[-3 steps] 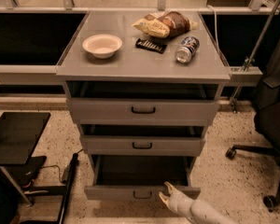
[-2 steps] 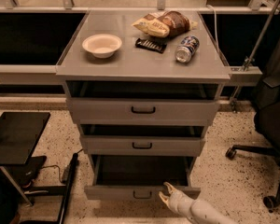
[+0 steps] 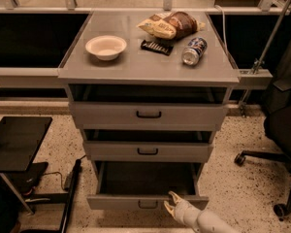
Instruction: Open bottom drawer
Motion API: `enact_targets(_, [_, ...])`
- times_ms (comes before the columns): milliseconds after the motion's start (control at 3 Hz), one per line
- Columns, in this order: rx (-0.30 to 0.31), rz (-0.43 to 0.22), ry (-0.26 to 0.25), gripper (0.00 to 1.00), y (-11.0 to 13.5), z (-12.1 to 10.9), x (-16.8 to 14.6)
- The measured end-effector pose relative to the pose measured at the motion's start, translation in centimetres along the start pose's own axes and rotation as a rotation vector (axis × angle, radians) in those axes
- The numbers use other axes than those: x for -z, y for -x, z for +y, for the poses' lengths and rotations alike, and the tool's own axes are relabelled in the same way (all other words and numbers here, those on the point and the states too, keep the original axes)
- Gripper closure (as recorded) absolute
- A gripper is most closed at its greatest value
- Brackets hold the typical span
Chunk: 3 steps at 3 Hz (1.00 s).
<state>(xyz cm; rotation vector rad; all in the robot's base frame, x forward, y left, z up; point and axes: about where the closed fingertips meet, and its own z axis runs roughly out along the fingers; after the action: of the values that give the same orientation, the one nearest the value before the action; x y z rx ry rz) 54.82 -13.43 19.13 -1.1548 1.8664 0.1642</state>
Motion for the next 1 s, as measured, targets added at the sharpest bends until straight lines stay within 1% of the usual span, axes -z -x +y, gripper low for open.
enact_targets(333, [-0.015,-0.003,-0.009,1.00,-0.46,0.72,0.53])
enact_targets(667, [-0.015,-0.003,-0.009,1.00,-0.24,0.64,0.71])
enact_targets(1000, [-0.034,-0.006,-0.020,1.00,-0.87,1.60,1.33])
